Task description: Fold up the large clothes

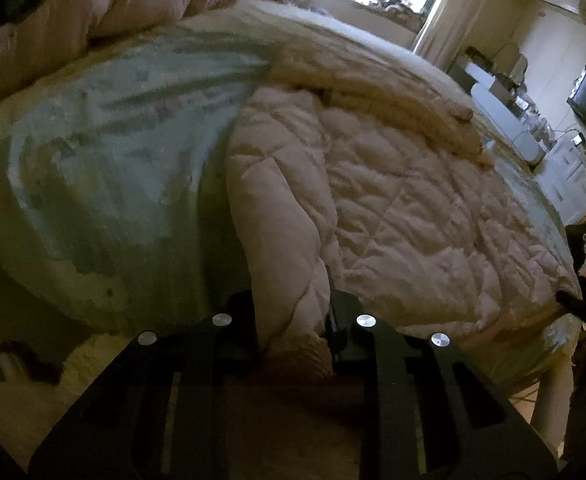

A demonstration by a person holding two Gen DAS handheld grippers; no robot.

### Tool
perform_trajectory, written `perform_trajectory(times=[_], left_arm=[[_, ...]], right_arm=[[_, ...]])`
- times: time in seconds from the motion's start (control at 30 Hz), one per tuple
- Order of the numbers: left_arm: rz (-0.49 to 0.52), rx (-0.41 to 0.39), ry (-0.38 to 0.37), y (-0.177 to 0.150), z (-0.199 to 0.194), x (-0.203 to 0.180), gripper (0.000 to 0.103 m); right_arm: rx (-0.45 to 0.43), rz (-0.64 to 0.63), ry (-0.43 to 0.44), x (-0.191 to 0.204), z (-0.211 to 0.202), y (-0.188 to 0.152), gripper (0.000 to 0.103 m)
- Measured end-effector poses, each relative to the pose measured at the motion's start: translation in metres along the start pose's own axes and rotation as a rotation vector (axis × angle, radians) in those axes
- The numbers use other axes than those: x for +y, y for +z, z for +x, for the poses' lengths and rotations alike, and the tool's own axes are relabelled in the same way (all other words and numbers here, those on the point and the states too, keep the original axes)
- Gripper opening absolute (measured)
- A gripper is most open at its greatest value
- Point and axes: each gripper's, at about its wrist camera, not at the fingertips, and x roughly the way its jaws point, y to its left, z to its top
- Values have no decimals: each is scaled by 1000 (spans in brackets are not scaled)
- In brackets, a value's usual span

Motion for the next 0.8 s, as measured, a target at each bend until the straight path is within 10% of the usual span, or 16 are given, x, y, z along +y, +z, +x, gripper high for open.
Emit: perform_trajectory(times=[0.27,0.8], left_arm=[[5,-56,4,18,-11,-8,16],[20,-169,15,60,-29,-19,16]], right_arm=[[-223,-76,81,23,-36,46,16],[-381,-36,114,28,-30,100,16]])
